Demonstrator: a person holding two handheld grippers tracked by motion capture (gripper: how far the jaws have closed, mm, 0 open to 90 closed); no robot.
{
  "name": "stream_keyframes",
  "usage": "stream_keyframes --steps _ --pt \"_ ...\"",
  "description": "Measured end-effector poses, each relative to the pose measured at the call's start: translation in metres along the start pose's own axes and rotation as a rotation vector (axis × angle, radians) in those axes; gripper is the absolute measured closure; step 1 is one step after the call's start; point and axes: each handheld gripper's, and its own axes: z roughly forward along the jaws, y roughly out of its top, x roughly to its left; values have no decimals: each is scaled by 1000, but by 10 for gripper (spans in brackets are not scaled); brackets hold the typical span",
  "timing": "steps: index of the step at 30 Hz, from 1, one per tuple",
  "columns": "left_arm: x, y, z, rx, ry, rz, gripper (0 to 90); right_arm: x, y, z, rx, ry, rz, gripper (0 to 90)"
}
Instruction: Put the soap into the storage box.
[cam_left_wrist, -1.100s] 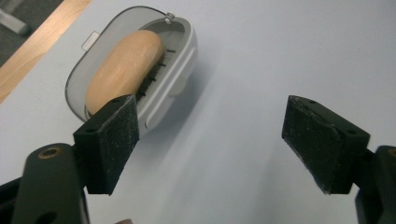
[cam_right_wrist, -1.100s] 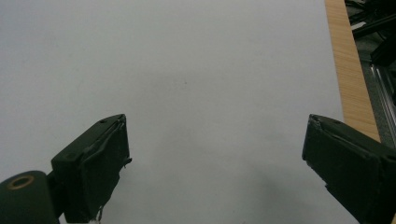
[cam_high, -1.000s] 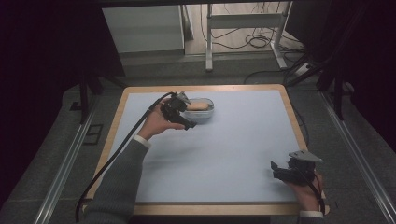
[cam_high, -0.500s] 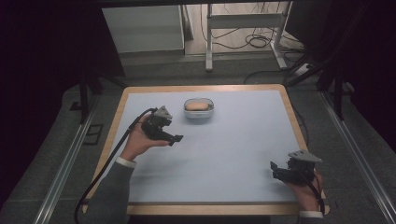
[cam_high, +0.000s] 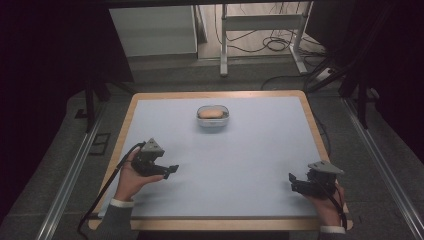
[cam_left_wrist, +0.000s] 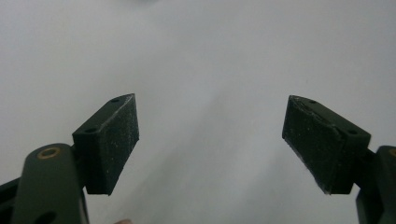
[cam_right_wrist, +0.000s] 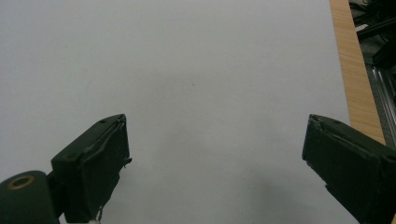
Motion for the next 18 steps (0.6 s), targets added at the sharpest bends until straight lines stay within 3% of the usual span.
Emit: stream_keyframes --steps 2,7,18 --pt "0 -10 0 -4 -4 -22 188 0 0 0 1 1 -2 72" --pt "5 -17 -1 -6 17 -49 186 2 0 1 2 4 -4 72" --pt "6 -17 5 -1 16 -43 185 2 0 1 -3 4 -6 72"
